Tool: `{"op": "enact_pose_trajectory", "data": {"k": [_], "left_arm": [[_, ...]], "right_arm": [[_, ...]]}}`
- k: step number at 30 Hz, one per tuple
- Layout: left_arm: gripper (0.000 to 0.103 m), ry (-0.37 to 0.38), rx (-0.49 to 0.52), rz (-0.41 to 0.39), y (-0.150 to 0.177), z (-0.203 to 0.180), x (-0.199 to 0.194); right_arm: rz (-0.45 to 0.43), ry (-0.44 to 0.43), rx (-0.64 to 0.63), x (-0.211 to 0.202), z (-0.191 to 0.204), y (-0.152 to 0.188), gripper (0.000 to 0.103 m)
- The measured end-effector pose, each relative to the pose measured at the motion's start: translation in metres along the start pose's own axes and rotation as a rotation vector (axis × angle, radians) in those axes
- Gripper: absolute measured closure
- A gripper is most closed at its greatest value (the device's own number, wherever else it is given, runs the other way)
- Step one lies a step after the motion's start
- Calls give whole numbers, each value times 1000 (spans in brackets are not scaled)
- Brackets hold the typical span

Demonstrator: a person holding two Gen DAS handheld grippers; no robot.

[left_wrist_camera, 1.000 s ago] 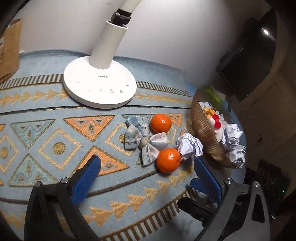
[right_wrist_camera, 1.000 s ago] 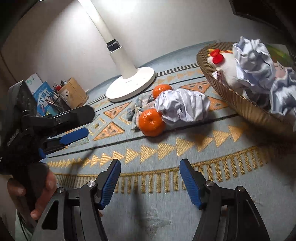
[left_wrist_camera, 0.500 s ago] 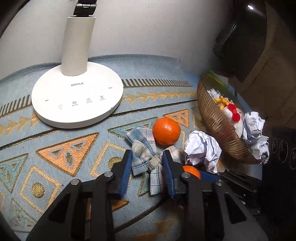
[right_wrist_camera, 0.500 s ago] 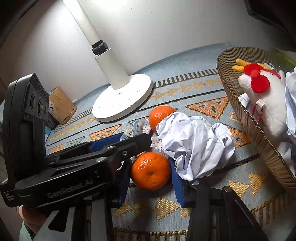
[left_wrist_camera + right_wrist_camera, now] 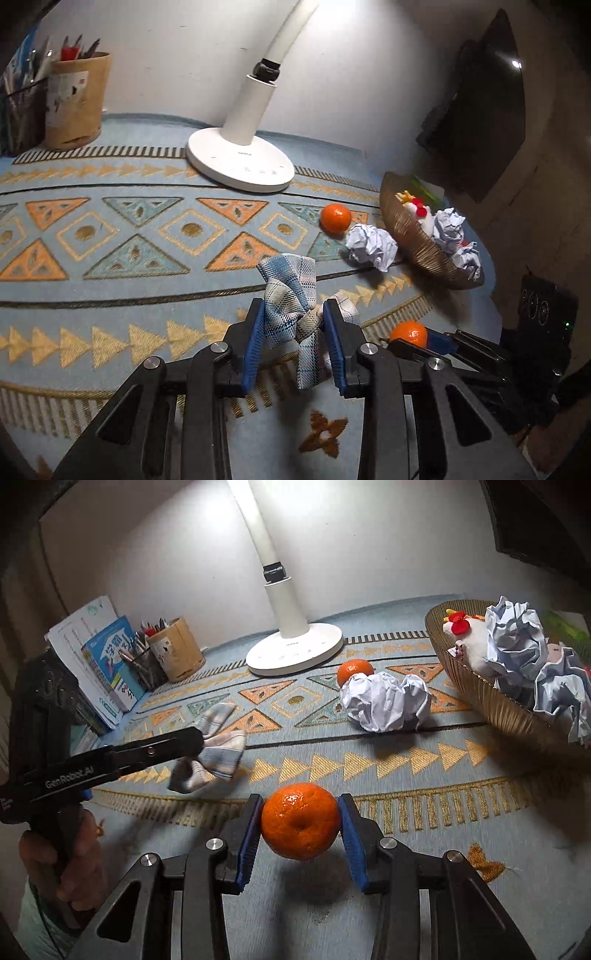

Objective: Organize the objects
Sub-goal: 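Lift the plaid bow and orange and carry them toward the woven bowl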

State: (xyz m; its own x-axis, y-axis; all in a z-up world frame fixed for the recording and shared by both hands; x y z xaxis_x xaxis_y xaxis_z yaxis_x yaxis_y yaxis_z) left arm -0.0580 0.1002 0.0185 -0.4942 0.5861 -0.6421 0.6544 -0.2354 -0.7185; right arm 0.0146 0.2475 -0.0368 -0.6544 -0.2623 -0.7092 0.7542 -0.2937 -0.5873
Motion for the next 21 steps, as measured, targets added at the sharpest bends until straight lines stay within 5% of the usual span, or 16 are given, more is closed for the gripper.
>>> {"op": "enact_pose_trajectory", "data": {"k": [6, 21], "left_arm": [[75, -5, -50, -119, 3, 10, -11], [74, -27, 36, -74, 7, -3, -4]], "right_arm": [[17, 74, -65, 14, -3, 13, 63], [40, 92, -71, 19, -4, 17, 54]]}}
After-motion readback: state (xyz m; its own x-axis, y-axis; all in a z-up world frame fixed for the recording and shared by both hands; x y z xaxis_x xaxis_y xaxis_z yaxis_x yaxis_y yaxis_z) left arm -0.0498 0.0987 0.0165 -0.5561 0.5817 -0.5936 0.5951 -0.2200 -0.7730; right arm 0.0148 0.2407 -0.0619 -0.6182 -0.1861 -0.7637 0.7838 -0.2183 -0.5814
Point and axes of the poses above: each gripper's, at about its wrist camera, not at the fingertips, and x roughly the way its jaws point, z to its left, y to its underside, the point moved 8 cm from there along x, roughly the way its jaws point, and after that the axes turned 14 degrees about x, right-handed, at the moved point
